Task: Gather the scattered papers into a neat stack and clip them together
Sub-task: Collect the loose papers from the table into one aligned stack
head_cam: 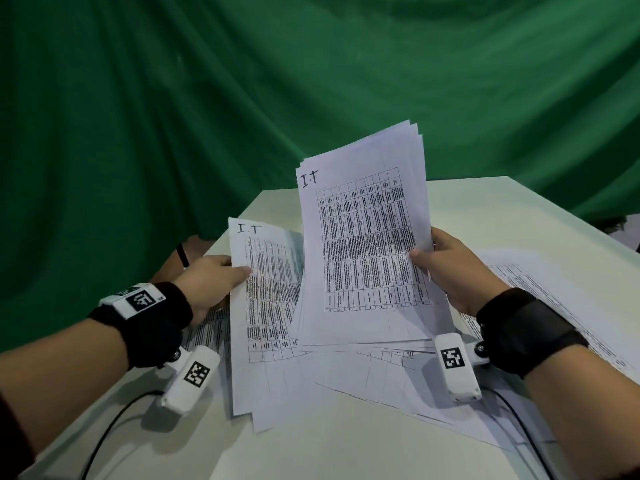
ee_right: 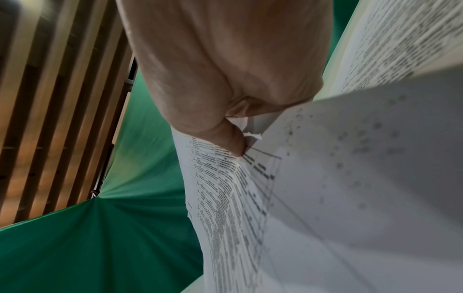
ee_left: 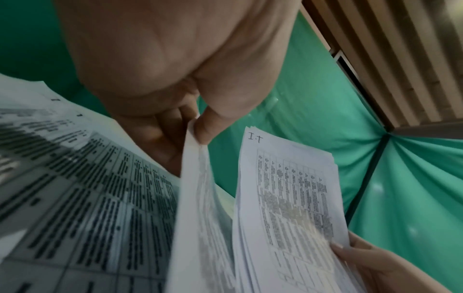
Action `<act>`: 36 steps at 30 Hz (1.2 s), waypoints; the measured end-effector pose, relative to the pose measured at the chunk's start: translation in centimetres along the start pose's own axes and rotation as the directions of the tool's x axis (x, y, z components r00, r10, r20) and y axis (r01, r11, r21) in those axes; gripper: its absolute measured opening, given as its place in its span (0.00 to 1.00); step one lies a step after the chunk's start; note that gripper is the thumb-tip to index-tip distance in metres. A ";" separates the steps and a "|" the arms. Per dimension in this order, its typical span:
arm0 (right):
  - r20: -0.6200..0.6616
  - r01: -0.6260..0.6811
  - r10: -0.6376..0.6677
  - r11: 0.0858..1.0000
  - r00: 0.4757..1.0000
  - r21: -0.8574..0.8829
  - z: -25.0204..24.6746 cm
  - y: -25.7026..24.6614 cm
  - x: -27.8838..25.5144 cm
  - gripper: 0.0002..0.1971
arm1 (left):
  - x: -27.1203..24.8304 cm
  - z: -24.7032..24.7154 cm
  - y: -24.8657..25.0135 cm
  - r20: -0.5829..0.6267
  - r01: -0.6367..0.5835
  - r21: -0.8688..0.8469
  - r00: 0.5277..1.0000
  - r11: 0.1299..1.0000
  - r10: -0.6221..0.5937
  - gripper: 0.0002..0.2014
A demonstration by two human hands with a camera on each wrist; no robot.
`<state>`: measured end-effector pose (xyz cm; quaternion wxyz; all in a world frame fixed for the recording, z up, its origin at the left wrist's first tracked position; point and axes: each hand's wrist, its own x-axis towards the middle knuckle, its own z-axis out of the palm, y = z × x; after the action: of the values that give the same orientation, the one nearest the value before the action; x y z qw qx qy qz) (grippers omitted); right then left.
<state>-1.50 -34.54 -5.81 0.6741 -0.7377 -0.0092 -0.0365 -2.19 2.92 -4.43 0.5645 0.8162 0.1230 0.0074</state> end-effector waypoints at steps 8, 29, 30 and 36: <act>-0.005 -0.002 0.002 1.000 1.000 -0.024 0.0 0.0 -0.1 0.16 | 0.4 -0.5 -0.6 -0.094 -0.060 0.297 0.991 0.953 0.092 0.12; -0.021 -0.013 0.011 0.996 1.000 -0.085 0.0 -0.2 -0.2 0.16 | -0.8 -3.0 3.0 -0.274 -0.185 0.370 0.914 0.910 0.298 0.09; -0.026 -0.021 0.019 0.996 0.999 -0.084 0.0 -0.2 -0.2 0.16 | -1.1 -3.2 3.9 -0.303 -0.236 0.341 0.889 0.910 0.344 0.09; -0.053 -0.054 0.050 0.996 0.997 -0.072 0.1 0.0 0.1 0.16 | -3.8 -3.8 10.7 -0.343 -0.499 0.247 0.757 0.831 0.556 0.08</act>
<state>-1.38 -34.49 -5.77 0.6473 -0.7607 0.0288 -0.0380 -4.38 2.02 7.31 0.4430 0.8357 0.0007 0.3247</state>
